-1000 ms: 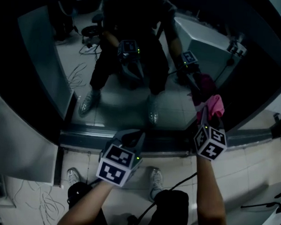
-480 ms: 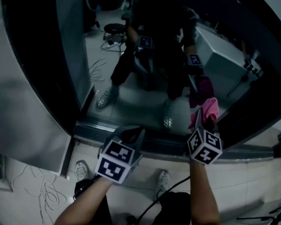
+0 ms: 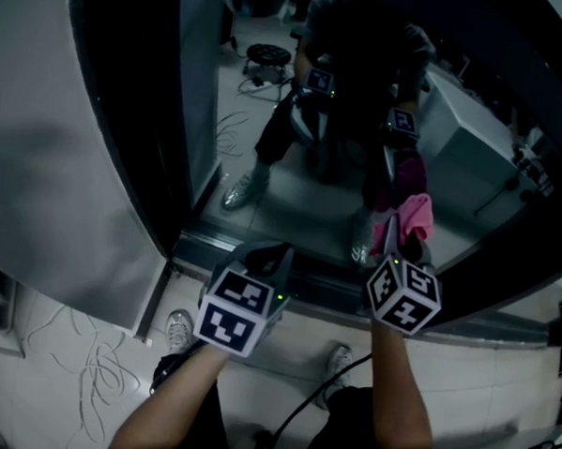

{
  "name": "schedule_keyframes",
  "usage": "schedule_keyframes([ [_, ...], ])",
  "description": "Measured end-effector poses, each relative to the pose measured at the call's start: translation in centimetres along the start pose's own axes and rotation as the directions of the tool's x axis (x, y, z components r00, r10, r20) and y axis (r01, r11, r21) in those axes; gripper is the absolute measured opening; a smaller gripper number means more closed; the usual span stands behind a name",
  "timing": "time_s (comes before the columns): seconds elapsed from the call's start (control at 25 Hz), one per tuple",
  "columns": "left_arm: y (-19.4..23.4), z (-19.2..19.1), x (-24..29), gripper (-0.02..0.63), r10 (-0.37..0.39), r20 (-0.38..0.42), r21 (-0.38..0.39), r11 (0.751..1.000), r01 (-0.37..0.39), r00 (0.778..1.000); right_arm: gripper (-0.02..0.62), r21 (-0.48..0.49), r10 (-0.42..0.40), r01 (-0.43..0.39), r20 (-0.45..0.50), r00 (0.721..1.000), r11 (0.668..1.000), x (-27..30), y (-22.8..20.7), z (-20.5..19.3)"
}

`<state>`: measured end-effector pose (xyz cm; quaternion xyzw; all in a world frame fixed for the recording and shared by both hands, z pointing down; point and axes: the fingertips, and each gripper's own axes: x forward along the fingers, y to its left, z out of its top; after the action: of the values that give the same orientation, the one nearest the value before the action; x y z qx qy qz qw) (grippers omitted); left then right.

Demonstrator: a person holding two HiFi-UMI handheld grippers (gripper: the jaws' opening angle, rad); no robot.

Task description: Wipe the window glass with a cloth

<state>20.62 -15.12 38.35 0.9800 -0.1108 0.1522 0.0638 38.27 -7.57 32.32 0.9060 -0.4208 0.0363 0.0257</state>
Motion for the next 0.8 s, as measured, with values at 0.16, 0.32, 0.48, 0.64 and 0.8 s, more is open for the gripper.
schedule_keyframes([
  [0.16,2.7,-1.0,-1.4,0.006,0.044,-0.016,-0.027,0.999,-0.044,0.999,0.061,-0.001,0.044,-0.044,-0.004,0.999,0.999,0.6,3.7,0.0],
  [0.32,5.5,-1.8,-2.5,0.006,0.109,-0.043,-0.031,0.993,-0.110,0.993,0.061,0.001,0.084,-0.084,-0.006,0.996,0.996,1.3,7.1,0.1],
  [0.48,7.9,-2.2,-3.1,0.006,0.143,-0.051,-0.069,0.987,-0.147,0.988,0.061,0.005,0.120,-0.120,-0.006,0.993,0.993,2.0,10.2,0.2],
  [0.64,9.5,-3.2,-4.0,0.006,0.168,-0.060,-0.098,0.980,-0.173,0.984,0.061,-0.003,0.174,-0.174,-0.008,0.985,0.985,2.2,13.8,0.0],
  [0.8,11.4,-4.3,-5.1,0.006,0.196,-0.082,-0.095,0.975,-0.203,0.977,0.061,-0.004,0.214,-0.214,-0.002,0.977,0.977,2.6,17.2,0.1],
])
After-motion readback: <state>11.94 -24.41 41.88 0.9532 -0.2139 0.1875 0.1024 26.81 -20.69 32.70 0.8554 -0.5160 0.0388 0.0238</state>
